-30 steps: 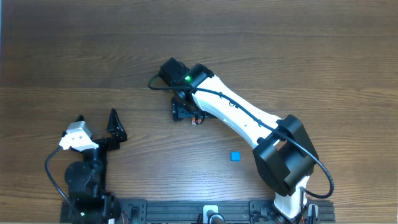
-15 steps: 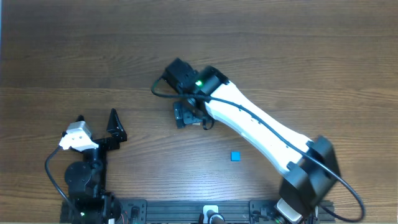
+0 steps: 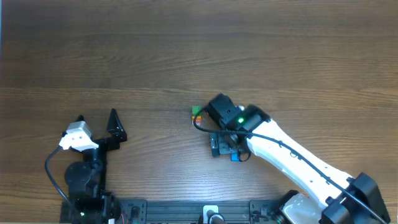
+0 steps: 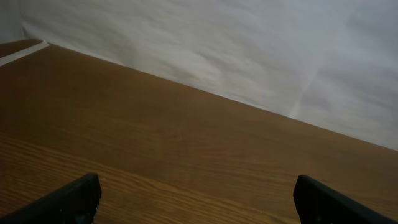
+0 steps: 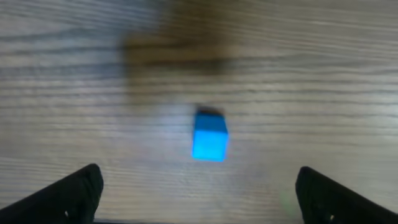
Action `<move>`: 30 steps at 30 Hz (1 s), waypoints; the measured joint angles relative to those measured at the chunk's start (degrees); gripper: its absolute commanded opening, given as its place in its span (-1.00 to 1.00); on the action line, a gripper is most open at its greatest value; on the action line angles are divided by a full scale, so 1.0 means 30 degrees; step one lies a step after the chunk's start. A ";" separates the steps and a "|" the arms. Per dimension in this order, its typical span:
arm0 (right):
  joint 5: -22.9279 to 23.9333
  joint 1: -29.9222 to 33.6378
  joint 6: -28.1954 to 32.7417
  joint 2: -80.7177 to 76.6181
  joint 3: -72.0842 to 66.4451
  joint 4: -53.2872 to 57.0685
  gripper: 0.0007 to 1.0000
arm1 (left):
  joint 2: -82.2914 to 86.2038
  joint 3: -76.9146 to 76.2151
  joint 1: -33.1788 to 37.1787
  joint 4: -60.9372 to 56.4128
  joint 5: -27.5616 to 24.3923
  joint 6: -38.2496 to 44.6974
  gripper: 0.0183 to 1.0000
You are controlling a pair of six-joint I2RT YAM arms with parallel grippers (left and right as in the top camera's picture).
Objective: Stack Cubes
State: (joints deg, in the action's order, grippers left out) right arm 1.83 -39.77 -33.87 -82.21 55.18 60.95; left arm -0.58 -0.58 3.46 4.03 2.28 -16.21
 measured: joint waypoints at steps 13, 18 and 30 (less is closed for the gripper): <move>-0.1144 0.0015 -0.1319 0.0029 -0.4182 -0.3359 0.90 | 0.0000 0.0000 0.0000 0.0007 0.0000 0.0000 1.00; -0.1137 0.0015 -0.1647 0.0036 -0.4437 -0.4160 0.88 | 0.0000 0.0000 0.0000 0.0007 0.0000 0.0000 1.00; -0.0918 0.0015 -0.1705 -0.0452 -0.4437 -0.5056 0.85 | 0.0000 0.0000 0.0000 0.0007 0.0000 0.0000 1.00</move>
State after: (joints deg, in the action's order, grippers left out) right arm -0.93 -39.72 -38.98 -83.57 41.87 45.78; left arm -0.58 -0.58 3.46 4.05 2.28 -16.21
